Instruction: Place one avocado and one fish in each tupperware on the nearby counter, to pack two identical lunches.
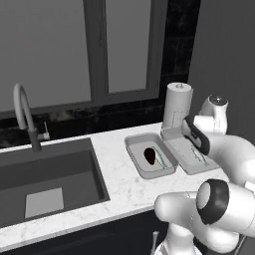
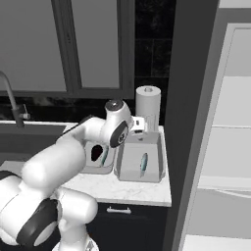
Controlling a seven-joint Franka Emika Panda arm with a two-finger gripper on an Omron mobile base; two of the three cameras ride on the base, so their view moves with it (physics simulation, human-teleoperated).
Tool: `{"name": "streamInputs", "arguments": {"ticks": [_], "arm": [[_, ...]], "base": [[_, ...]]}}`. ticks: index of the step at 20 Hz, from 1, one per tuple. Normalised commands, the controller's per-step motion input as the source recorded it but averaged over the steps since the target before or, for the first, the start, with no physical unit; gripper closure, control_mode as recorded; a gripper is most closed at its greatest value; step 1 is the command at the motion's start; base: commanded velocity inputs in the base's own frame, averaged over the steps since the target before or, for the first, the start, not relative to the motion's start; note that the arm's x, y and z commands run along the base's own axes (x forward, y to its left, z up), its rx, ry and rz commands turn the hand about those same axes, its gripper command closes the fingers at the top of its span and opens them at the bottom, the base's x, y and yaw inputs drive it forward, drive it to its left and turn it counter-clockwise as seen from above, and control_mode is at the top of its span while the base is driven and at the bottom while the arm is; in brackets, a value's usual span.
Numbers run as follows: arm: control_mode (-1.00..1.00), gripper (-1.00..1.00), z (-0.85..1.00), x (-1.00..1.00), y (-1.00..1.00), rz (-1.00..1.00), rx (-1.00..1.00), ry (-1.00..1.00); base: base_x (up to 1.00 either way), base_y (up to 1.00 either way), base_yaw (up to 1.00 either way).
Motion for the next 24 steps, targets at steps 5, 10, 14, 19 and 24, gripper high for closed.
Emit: {"name": "streamInputs", "arguments": {"ticks": [5,10,14,19,24], "arm": [[-1.00,-1.00,0.50,-0.84,0.86,-0.03,0.06,0.00],[-1.00,-1.00,0.29,-0.65,0.89,-0.02,-0.17,-0.01],[-1.00,-1.00,0.34,-0.83,0.50,-0.01,0.02,-0.26],[-1.00,-1.00,0.49,-1.00,0.43,-0.01,0.27,-0.26],[-1.00,-1.00,0.58,-0.88,0.42,0.00,0.34,-0.01]], "base": [[0.00,0.00,0.00],[0.00,0.00,0.00],[0.00,0.00,0.00],[0.00,0.00,0.00],[0.00,0.00,0.00]]}}
